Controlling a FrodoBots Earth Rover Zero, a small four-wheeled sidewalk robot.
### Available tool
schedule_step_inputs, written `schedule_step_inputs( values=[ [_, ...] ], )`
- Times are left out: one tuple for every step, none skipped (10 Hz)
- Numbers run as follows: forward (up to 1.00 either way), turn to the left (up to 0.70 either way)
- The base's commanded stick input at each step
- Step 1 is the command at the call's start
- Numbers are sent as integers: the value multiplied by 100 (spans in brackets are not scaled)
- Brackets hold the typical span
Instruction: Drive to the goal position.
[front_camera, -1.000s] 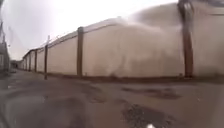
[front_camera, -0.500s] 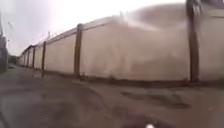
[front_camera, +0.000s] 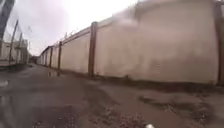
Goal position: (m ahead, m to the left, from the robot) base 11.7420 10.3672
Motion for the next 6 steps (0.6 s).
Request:
schedule_step_inputs(
  values=[
    [70, 43],
    [70, 43],
    [70, 21],
    [70, 8],
    [70, 8],
    [70, 8]
  ],
)
